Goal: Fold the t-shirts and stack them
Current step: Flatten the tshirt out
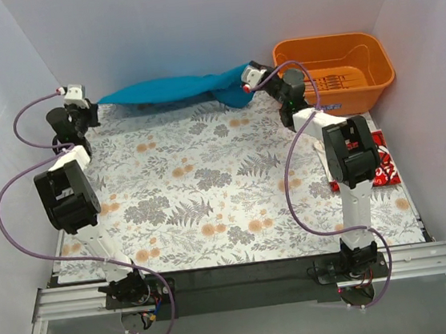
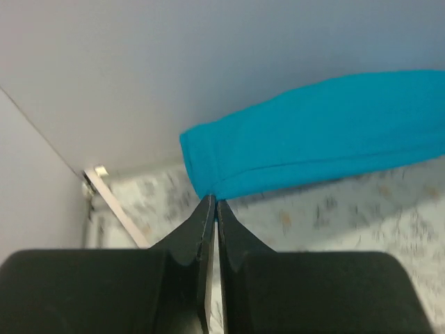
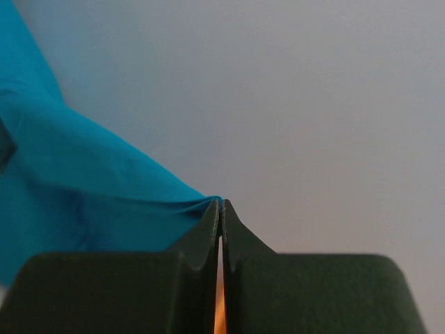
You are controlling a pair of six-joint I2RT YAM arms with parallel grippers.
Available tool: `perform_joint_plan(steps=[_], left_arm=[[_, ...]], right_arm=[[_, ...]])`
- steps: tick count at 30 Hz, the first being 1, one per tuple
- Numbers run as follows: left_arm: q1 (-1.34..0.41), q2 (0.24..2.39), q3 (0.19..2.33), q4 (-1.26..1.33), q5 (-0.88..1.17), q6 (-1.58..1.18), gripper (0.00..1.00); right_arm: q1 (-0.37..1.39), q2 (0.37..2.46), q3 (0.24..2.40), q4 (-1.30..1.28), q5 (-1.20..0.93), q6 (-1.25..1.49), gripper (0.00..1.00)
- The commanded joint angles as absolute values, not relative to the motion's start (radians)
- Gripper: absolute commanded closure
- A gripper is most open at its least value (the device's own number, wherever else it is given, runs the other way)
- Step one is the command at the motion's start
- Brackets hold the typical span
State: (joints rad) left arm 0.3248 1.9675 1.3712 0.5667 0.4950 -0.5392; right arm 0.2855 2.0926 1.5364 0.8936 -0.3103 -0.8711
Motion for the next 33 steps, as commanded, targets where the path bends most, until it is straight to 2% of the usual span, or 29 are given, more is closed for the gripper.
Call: perform_joint_plan(steps=[1,10,14,17,20,23,24,25,27,28,33], left_arm=[[0.319,1.934,1.349,0.51,0.523,-0.474,1.0],[0.324,1.902,1.405,0.365,0.491,-0.457,1.0],[0.336,1.858,1.529,0.194,0.599,-0.417,1.0],[0.347,1.786,1.536,0.02,0.658,-0.301,1.0],[0.36,1.688,1.485,-0.205,0.75,-0.079,1.0],[0.383,1.591,1.399,-0.417,0.819,0.151,1.0],[0.396,1.573,1.385,-0.571,0.837,0.213,1.0],[0.396,1.557,1.35,-0.648,0.836,0.357,1.0],[0.409,1.514,1.3,-0.823,0.824,0.461,1.0],[0.419,1.497,1.24,-0.865,0.818,0.494,1.0],[0.459,1.396,1.028,-1.012,0.753,0.707,1.0]], right_arm=[[0.302,2.043,1.485,0.97,-0.327,-0.931,0.99],[0.299,2.002,1.525,0.914,-0.302,-0.962,0.99],[0.288,1.93,1.542,0.839,-0.331,-0.985,0.99],[0.282,1.82,1.444,0.789,-0.362,-1.032,0.99],[0.279,1.682,1.316,0.636,-0.388,-1.092,0.99],[0.278,1.542,1.233,0.364,-0.44,-1.149,0.99],[0.279,1.478,1.217,0.274,-0.457,-1.16,0.99],[0.279,1.448,1.174,0.115,-0.494,-1.219,0.99],[0.282,1.366,1.117,-0.035,-0.517,-1.265,0.99],[0.284,1.339,1.088,-0.149,-0.537,-1.322,0.99],[0.304,1.174,0.867,-0.383,-0.571,-1.454,0.99]])
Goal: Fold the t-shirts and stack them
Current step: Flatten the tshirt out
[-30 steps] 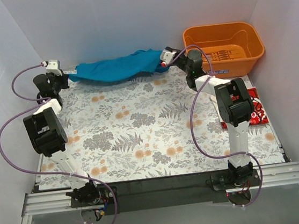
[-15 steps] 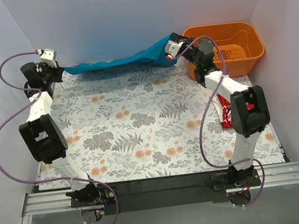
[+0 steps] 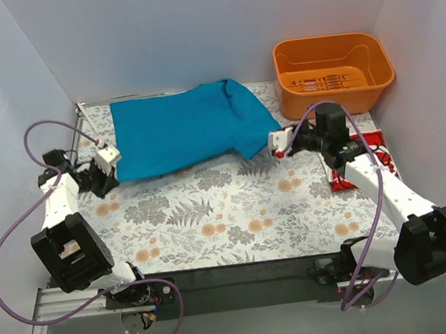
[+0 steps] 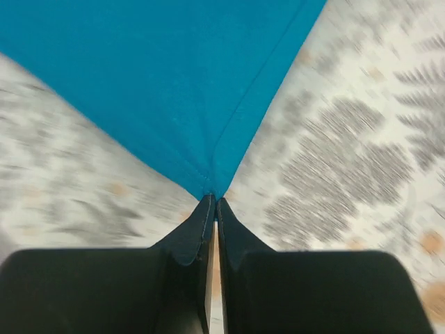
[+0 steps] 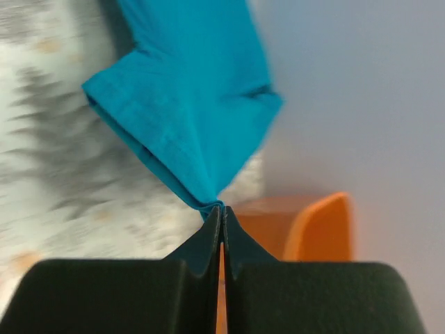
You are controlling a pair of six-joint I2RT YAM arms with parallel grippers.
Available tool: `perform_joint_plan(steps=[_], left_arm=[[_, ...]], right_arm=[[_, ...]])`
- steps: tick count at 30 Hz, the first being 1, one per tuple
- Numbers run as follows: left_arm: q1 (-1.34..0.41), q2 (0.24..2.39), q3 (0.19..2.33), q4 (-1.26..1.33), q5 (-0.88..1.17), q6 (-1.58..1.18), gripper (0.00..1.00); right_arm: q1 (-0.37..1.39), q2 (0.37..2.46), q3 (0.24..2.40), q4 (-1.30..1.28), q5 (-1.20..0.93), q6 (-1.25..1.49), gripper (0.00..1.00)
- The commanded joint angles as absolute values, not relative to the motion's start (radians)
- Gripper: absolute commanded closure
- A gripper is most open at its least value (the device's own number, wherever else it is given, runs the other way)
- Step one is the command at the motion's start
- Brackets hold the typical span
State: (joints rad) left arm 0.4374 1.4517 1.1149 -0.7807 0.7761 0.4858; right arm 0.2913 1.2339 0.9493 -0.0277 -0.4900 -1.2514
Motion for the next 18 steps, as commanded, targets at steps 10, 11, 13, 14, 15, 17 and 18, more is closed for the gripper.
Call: perform_joint_plan(steps=[10,11,13,14,15,17,18], left_arm=[[0.468,1.425,0.83,-1.026,0.589,0.837,1.0],[0.472,1.427,0.83,-1.029,0.583,0.845,1.0],[0.477,1.428,0.844,-1.052,0.569,0.876,1.0],[0.482,1.428,0.848,-1.06,0.569,0.882,1.0],[0.491,1.428,0.862,-1.083,0.565,0.897,1.0],[0.5,1.434,0.871,-1.109,0.554,0.94,1.0],[0.505,1.436,0.874,-1.129,0.548,0.951,1.0]], right_arm=[[0.419,1.13,0.752,-0.685,-0.531,-1.528,0.99],[0.445,1.134,0.756,-0.707,-0.528,-1.519,0.99],[0.466,1.144,0.77,-0.785,-0.525,-1.509,0.99],[0.482,1.146,0.773,-0.813,-0.525,-1.509,0.99],[0.486,1.146,0.776,-0.836,-0.526,-1.509,0.99],[0.505,1.143,0.788,-0.9,-0.54,-1.517,0.99],[0.509,1.137,0.792,-0.913,-0.545,-1.52,0.99]])
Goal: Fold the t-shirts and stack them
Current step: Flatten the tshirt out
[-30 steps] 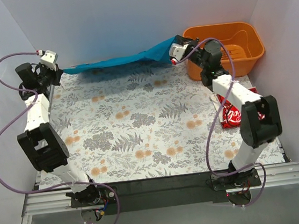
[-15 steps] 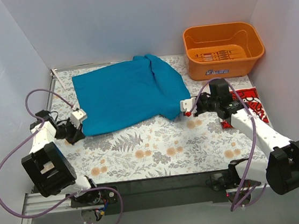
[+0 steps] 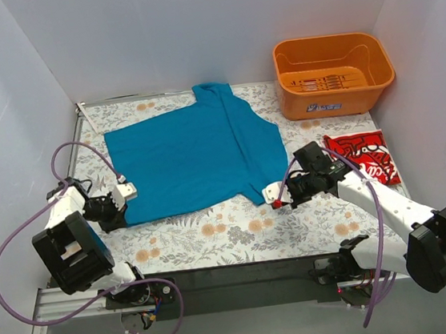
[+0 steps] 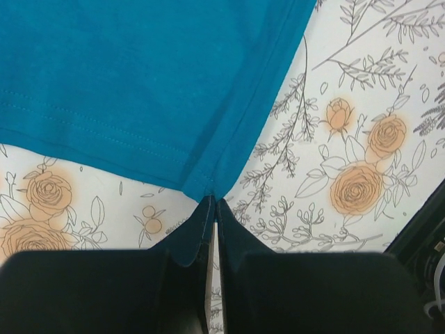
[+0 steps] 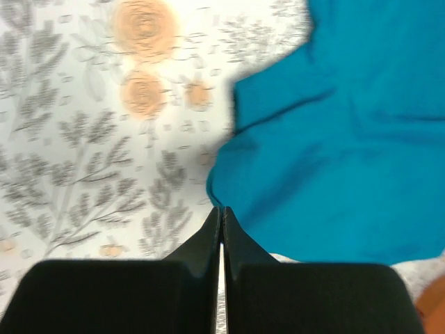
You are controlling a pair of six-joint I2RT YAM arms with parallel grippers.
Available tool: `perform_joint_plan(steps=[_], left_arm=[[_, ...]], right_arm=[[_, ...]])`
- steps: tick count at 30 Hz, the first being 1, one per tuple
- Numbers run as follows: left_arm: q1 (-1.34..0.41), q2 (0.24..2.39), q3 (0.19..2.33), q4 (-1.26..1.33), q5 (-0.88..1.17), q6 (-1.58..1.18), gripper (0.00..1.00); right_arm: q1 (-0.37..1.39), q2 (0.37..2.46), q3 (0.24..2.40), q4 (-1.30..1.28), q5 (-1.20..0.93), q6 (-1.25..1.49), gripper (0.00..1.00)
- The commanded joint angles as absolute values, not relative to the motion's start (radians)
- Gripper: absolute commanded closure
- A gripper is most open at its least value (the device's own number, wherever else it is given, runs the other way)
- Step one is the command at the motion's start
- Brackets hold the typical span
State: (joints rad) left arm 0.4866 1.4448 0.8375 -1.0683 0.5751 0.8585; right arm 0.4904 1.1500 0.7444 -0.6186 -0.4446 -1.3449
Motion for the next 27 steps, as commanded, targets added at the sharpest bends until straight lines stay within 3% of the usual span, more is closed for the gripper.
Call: perform_joint_plan(steps=[1,11,12,13,14,16,17,18,19,24,27], left_arm=[[0.508,1.439,0.876,-1.138,0.529,0.963,1.0],[0.551,1.457,0.929,-1.175,0.482,1.046,1.0],[0.551,1.474,0.936,-1.175,0.476,1.054,1.0],[0.552,1.482,0.942,-1.172,0.471,1.052,1.0],[0.558,1.491,0.949,-1.17,0.463,1.052,0.91],[0.569,1.518,0.988,-1.187,0.46,1.078,0.81],[0.584,1.531,1.009,-1.202,0.471,1.087,0.77],[0.592,1.54,1.067,-1.239,0.506,1.091,0.61],[0.598,1.549,1.093,-1.261,0.526,1.092,0.58],[0.606,1.597,1.227,-1.33,0.652,1.026,0.57],[0.548,1.553,1.232,-1.235,0.758,0.852,0.57]], right_arm=[[0.515,1.132,0.792,-0.939,-0.545,-1.519,0.99],[0.545,1.172,0.87,-1.069,-0.586,-1.502,0.99],[0.551,1.178,0.873,-1.089,-0.584,-1.511,0.94],[0.567,1.183,0.876,-1.103,-0.583,-1.519,0.65],[0.574,1.183,0.876,-1.112,-0.58,-1.529,0.51],[0.578,1.177,0.884,-1.115,-0.56,-1.543,0.33],[0.577,1.174,0.893,-1.112,-0.549,-1.545,0.33],[0.577,1.183,0.906,-1.112,-0.535,-1.542,0.33],[0.568,1.193,0.945,-1.111,-0.517,-1.508,0.33],[0.462,1.408,1.161,-1.101,-0.555,-1.326,0.42],[0.448,1.555,1.305,-1.098,-0.6,-1.181,0.61]])
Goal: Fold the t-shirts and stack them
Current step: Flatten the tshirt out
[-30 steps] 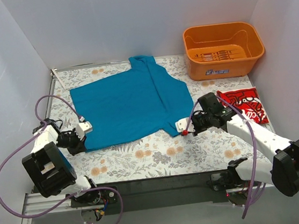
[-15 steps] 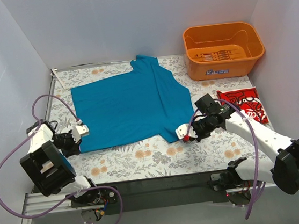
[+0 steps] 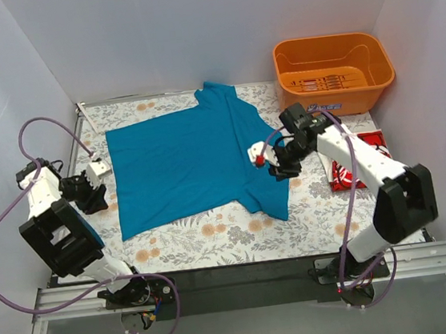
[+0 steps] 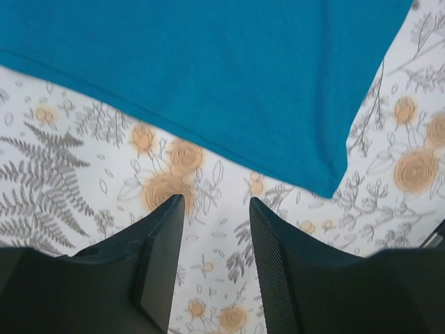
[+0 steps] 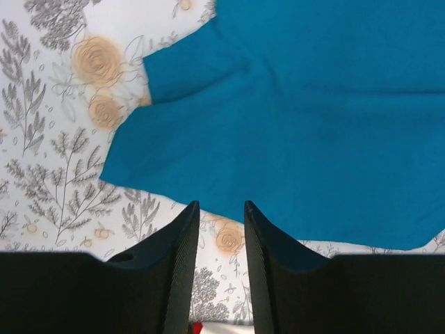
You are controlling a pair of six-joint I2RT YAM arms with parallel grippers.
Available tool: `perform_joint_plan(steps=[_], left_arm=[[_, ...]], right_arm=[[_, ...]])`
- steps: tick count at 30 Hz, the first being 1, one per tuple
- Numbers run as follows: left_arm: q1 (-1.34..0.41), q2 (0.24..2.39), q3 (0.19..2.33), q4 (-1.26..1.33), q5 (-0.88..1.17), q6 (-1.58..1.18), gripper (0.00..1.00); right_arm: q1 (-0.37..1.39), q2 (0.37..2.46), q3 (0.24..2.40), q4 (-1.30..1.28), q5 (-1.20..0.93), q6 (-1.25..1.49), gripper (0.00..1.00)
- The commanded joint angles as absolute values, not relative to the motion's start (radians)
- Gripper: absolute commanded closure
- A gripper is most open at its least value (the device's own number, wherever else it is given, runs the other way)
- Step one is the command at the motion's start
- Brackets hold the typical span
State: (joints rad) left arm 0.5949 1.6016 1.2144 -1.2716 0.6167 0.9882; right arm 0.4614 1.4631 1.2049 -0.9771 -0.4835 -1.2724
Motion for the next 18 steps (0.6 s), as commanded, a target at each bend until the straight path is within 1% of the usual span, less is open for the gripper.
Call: perform_joint_plan(steps=[1,2,3,4,5,7,8,9,10,11,12,13,14,16,18], left_arm=[[0.499,1.536,1.203,-1.188,0.747,0.771,0.59],[0.382,1.514,1.178,-1.084,0.733,0.597,0.6],[0.318,1.481,1.158,-1.036,0.729,0.531,0.61],[0.26,1.464,1.125,-0.996,0.754,0.482,0.62],[0.148,1.453,1.109,-0.904,0.771,0.422,0.62],[0.028,1.439,1.079,-0.783,0.787,0.219,0.63],[-0.098,1.442,1.053,-0.682,0.802,0.165,0.66],[-0.157,1.448,1.036,-0.633,0.808,0.075,0.67],[-0.217,1.456,1.019,-0.576,0.804,0.028,0.68],[-0.329,1.46,0.975,-0.451,0.769,-0.019,0.69],[-0.38,1.466,0.956,-0.392,0.756,-0.096,0.7],[-0.464,1.483,0.942,-0.34,0.75,-0.116,0.7],[-0.506,1.491,0.916,-0.248,0.715,-0.136,0.72],[-0.598,1.523,0.899,-0.128,0.68,-0.186,0.73],[-0.641,1.546,0.882,-0.059,0.64,-0.21,0.75]], right_arm=[[0.449,1.583,1.324,-1.095,-0.607,-1.151,0.63],[0.448,1.626,1.347,-1.08,-0.61,-1.099,0.64],[0.449,1.641,1.347,-1.069,-0.601,-1.069,0.68],[0.446,1.657,1.344,-1.059,-0.594,-1.052,0.7],[0.445,1.681,1.327,-1.045,-0.586,-1.037,0.72],[0.439,1.695,1.302,-1.025,-0.565,-1.0,0.73],[0.44,1.707,1.292,-1.014,-0.558,-0.98,0.73],[0.439,1.713,1.27,-0.996,-0.552,-0.954,0.74],[0.439,1.716,1.256,-0.982,-0.537,-0.936,0.75],[0.437,1.724,1.243,-0.959,-0.523,-0.914,0.75],[0.434,1.732,1.226,-0.934,-0.5,-0.879,0.76],[0.419,1.741,1.223,-0.922,-0.492,-0.859,0.77],[0.41,1.765,1.223,-0.913,-0.485,-0.836,0.77],[0.377,1.805,1.241,-0.904,-0.48,-0.773,0.79],[0.35,1.824,1.261,-0.9,-0.491,-0.735,0.8]])
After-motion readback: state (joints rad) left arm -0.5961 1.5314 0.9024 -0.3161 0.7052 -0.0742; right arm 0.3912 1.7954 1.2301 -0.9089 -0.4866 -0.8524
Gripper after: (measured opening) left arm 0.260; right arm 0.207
